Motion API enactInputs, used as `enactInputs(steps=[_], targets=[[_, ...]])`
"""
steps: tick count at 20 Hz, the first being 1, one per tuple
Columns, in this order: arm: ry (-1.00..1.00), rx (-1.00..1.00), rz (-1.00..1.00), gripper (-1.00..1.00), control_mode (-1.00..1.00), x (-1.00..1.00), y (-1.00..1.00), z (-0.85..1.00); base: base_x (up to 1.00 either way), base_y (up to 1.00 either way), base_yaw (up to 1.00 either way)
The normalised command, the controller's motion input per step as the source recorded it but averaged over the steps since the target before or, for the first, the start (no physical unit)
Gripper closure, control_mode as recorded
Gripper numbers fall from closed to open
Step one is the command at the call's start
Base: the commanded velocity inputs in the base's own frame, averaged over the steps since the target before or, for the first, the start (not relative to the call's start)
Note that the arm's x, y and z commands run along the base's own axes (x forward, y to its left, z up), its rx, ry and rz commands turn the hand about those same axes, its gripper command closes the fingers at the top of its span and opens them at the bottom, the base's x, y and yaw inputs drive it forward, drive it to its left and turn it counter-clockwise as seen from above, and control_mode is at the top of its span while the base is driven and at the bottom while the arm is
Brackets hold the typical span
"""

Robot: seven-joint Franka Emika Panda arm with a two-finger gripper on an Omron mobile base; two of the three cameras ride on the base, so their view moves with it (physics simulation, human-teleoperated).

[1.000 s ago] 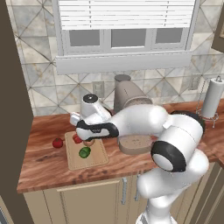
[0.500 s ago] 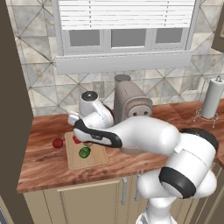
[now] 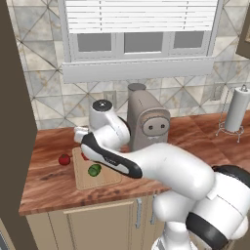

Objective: Place the avocado, onion, tomato, and bell pepper on the cutting board.

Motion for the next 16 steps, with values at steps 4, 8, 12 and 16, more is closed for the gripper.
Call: enactInputs(steps=[4,8,12,16], targets=[[-0.05,-0.03,0.16,-1.00,-1.00,-0.34,0.00,0.23,0.00,0.00,0.00],[-0.09,-0.03,0.11,-1.00,-1.00,-0.27,0.04,0.23,0.00,0.00,0.00],[-0.08,-0.02,0.07,-1.00,-1.00,-0.05,0.11,0.22,0.00,0.00,0.00],[-0.03,0.00,0.10,-1.00,-1.00,0.00,0.14,0.16,0.00,0.00,0.00]])
